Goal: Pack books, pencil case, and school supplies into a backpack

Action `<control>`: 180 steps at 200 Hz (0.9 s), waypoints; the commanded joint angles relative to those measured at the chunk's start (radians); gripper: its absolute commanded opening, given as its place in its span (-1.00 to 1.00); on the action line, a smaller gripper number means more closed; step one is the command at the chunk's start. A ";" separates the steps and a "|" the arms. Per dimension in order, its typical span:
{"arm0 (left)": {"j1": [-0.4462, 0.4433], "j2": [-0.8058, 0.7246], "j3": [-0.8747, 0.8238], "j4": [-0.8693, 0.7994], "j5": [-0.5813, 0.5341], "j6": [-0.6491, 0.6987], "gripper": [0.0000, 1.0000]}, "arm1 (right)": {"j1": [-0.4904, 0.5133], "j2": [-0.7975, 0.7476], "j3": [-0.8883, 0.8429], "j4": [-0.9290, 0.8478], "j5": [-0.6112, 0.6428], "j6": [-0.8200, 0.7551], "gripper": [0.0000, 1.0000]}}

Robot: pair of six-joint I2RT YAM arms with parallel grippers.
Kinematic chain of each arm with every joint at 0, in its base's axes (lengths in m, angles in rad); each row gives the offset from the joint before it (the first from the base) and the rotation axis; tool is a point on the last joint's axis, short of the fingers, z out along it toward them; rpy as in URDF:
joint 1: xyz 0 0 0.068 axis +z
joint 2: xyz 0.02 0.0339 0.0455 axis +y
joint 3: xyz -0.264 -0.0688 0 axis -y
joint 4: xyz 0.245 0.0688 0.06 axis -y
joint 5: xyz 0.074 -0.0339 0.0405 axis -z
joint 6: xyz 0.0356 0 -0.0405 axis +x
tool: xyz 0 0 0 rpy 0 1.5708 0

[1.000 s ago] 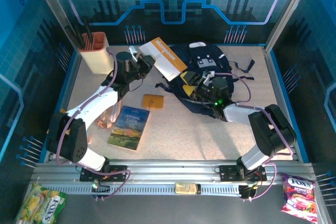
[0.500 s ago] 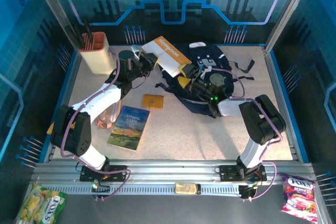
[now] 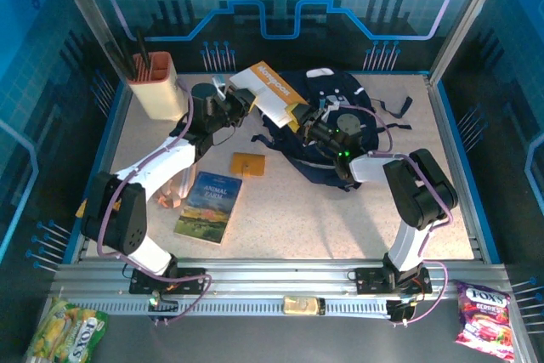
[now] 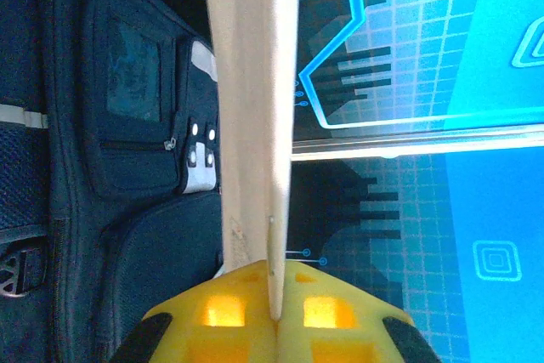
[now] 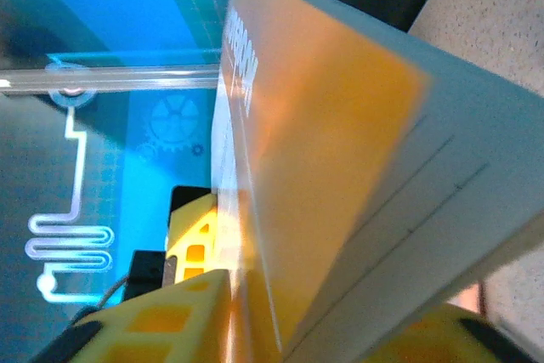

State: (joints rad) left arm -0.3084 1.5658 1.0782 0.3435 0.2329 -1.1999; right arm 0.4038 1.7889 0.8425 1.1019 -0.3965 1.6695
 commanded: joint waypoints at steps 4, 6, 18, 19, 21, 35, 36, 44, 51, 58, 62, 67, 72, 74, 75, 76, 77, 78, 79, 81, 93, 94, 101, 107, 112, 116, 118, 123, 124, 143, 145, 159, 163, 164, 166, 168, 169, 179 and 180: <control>0.006 -0.052 -0.022 -0.016 0.015 0.042 -0.96 | -0.017 -0.025 0.026 -0.019 -0.031 -0.049 -0.68; 0.006 -0.053 -0.022 -0.020 0.014 0.046 -0.92 | -0.018 -0.029 0.025 -0.025 -0.032 -0.052 -0.71; 0.005 -0.059 -0.021 -0.054 0.012 0.067 -0.66 | -0.028 -0.053 0.016 -0.054 -0.036 -0.085 -0.86; 0.005 -0.058 -0.021 -0.057 0.012 0.070 -0.65 | -0.029 -0.057 0.015 -0.058 -0.036 -0.088 -0.87; 0.005 -0.060 -0.022 -0.063 0.012 0.075 -0.60 | -0.032 -0.062 0.013 -0.065 -0.036 -0.094 -0.89; 0.003 -0.064 -0.018 -0.110 0.008 0.126 -0.28 | -0.050 -0.102 -0.006 -0.116 -0.036 -0.143 -0.96; 0.003 -0.064 -0.018 -0.116 0.008 0.130 -0.26 | -0.050 -0.106 -0.008 -0.121 -0.036 -0.148 -0.96; 0.000 -0.062 -0.006 -0.160 0.004 0.172 -0.11 | -0.064 -0.138 -0.023 -0.156 -0.035 -0.178 -0.98; -0.003 -0.057 0.008 -0.205 0.002 0.215 0.01 | -0.079 -0.168 -0.037 -0.188 -0.032 -0.207 -0.99; -0.009 -0.050 0.024 -0.245 -0.005 0.263 0.11 | -0.097 -0.199 -0.052 -0.221 -0.031 -0.234 -0.99; -0.015 -0.047 0.034 -0.266 -0.011 0.293 0.15 | -0.108 -0.214 -0.060 -0.241 -0.031 -0.253 -0.99; -0.021 -0.040 0.047 -0.298 -0.017 0.328 0.20 | -0.127 -0.245 -0.074 -0.274 -0.032 -0.276 -0.99; -0.030 -0.033 0.061 -0.326 -0.027 0.361 0.24 | -0.142 -0.269 -0.084 -0.302 -0.032 -0.295 -0.99; -0.034 -0.030 0.066 -0.335 -0.030 0.375 0.26 | -0.149 -0.278 -0.088 -0.315 -0.032 -0.303 -1.00; -0.036 -0.029 0.068 -0.339 -0.033 0.382 0.27 | -0.153 -0.283 -0.089 -0.321 -0.033 -0.307 -1.00; -0.038 -0.028 0.072 -0.344 -0.035 0.389 0.28 | -0.156 -0.287 -0.092 -0.326 -0.033 -0.310 -1.00; -0.040 -0.026 0.074 -0.347 -0.038 0.395 0.28 | -0.160 -0.289 -0.094 -0.332 -0.032 -0.315 -1.00; -0.042 -0.025 0.076 -0.351 -0.039 0.403 0.29 | -0.162 -0.295 -0.095 -0.340 -0.032 -0.317 -1.00; -0.045 -0.025 0.079 -0.356 -0.040 0.410 0.30 | -0.166 -0.301 -0.097 -0.346 -0.032 -0.323 -1.00; -0.050 -0.021 0.086 -0.363 -0.044 0.423 0.32 | -0.173 -0.311 -0.102 -0.358 -0.031 -0.331 -1.00; -0.078 0.003 0.124 -0.410 -0.061 0.500 0.37 | -0.214 -0.373 -0.123 -0.445 -0.025 -0.380 -1.00; -0.080 0.005 0.126 -0.413 -0.063 0.506 0.38 | -0.219 -0.378 -0.124 -0.454 -0.024 -0.383 -1.00; -0.099 0.021 0.148 -0.431 -0.070 0.550 0.42 | -0.242 -0.413 -0.134 -0.508 -0.018 -0.417 -1.00; -0.116 0.035 0.168 -0.444 -0.069 0.590 0.46 | -0.262 -0.448 -0.139 -0.567 -0.011 -0.448 -1.00; -0.129 0.051 0.189 -0.457 -0.067 0.622 0.48 | -0.277 -0.478 -0.141 -0.618 -0.001 -0.474 -1.00; -0.143 0.063 0.204 -0.470 -0.068 0.647 0.50 | -0.290 -0.501 -0.141 -0.663 0.006 -0.496 -1.00; -0.150 0.069 0.212 -0.475 -0.069 0.660 0.51 | -0.296 -0.513 -0.142 -0.688 0.011 -0.507 -1.00; -0.168 0.085 0.234 -0.490 -0.072 0.698 0.53 | -0.312 -0.542 -0.141 -0.748 0.026 -0.538 -1.00; -0.171 0.088 0.238 -0.493 -0.072 0.704 0.53 | -0.315 -0.548 -0.140 -0.759 0.030 -0.544 -1.00; -0.244 0.173 0.344 -0.566 -0.099 0.840 0.57 | -0.373 -0.660 -0.131 -0.991 0.108 -0.645 -1.00; -0.250 0.184 0.357 -0.578 -0.104 0.852 0.58 | -0.380 -0.668 -0.130 -1.015 0.115 -0.654 -1.00; -0.299 0.258 0.451 -0.652 -0.127 0.936 0.58 | -0.426 -0.742 -0.121 -1.138 0.156 -0.712 -1.00; -0.313 0.280 0.478 -0.672 -0.131 0.957 0.58 | -0.440 -0.756 -0.117 -1.171 0.161 -0.729 -1.00; -0.315 0.285 0.485 -0.678 -0.132 0.964 0.58 | -0.444 -0.761 -0.115 -1.178 0.162 -0.733 -1.00; -0.323 0.293 0.496 -0.686 -0.135 0.974 0.58 | -0.453 -0.767 -0.111 -1.197 0.163 -0.739 -1.00; -0.329 0.305 0.508 -0.695 -0.135 0.984 0.58 | -0.459 -0.776 -0.107 -1.217 0.165 -0.748 -1.00; -0.331 0.311 0.516 -0.700 -0.136 0.990 0.58 | -0.465 -0.779 -0.105 -1.226 0.166 -0.752 -1.00; -0.360 0.362 0.578 -0.742 -0.147 1.032 0.57 | -0.505 -0.810 -0.081 -1.313 0.170 -0.797 -1.00; -0.363 0.368 0.584 -0.747 -0.147 1.037 0.57 | -0.508 -0.813 -0.079 -1.322 0.170 -0.802 -1.00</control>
State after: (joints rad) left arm -0.6117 1.8328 1.5349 -0.2333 0.1329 -0.3759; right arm -0.0242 1.0477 0.7120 0.1097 -0.2928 1.0435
